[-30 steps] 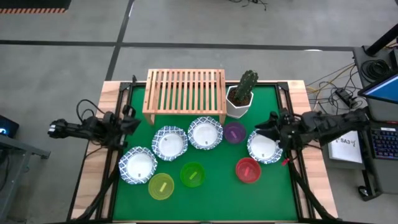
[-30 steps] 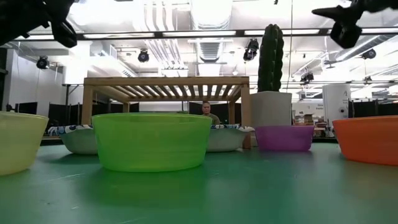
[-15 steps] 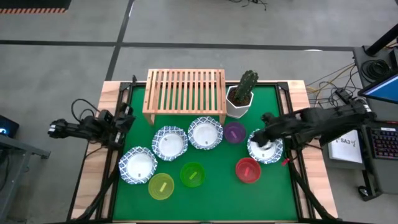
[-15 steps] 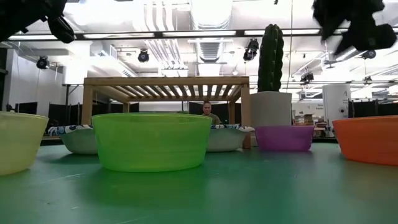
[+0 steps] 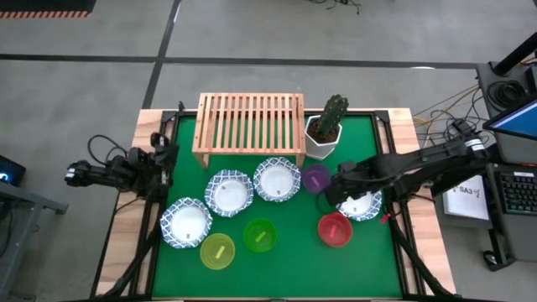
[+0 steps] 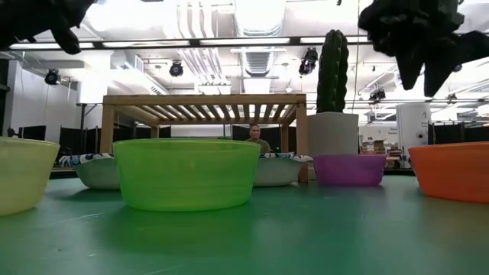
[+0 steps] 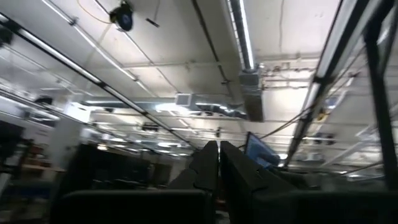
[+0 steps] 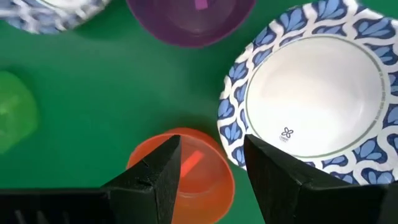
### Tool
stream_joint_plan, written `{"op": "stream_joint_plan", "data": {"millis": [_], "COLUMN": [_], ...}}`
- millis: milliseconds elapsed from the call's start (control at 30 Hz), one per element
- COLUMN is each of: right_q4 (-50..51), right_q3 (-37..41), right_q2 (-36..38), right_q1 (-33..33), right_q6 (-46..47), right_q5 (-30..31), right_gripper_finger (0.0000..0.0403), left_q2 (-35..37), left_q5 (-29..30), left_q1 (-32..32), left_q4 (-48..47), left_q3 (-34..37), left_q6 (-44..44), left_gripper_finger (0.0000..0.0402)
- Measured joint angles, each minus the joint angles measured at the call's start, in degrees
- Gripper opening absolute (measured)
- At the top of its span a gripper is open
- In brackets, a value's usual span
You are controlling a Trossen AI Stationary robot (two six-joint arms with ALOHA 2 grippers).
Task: Place and stack bowls onto a shelf
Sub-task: Put the right white patterned bowl on the shelf
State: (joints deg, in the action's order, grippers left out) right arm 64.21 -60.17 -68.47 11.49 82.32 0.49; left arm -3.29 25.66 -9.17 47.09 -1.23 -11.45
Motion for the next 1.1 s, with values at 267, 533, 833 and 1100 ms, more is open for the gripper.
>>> {"op": "stream_joint_plan", "data": {"millis": [267,533,833,1100], "right_q4": [-0.1,-0.2,-0.1,-0.2], "right_q3": [-2.1,-2.3,-3.5,-5.3], "right_q2": [-6.4,-12.4,-18.7,-22.7], "right_q1": [0.0,-0.2,-0.3,-0.3], "right_q6": [-8.4,-8.9,-12.5,-15.8], "right_q5": [-2.0,-2.0,-3.5,-3.4], "right_gripper_finger": [0.0164,0.0164,0.0164,0.0164], "left_q2": [0.0,0.0,0.0,0.0], "left_q5": [3.9,3.9,3.9,3.9], "left_q1": [0.0,0.0,0.0,0.0], "left_q4": [1.2,1.4,1.1,0.9], "left_q3": [0.0,0.0,0.0,0.0], "left_q6": [-6.7,-7.1,-7.1,-7.1], "left_gripper_finger": [0.0,0.0,0.0,0.0]}}
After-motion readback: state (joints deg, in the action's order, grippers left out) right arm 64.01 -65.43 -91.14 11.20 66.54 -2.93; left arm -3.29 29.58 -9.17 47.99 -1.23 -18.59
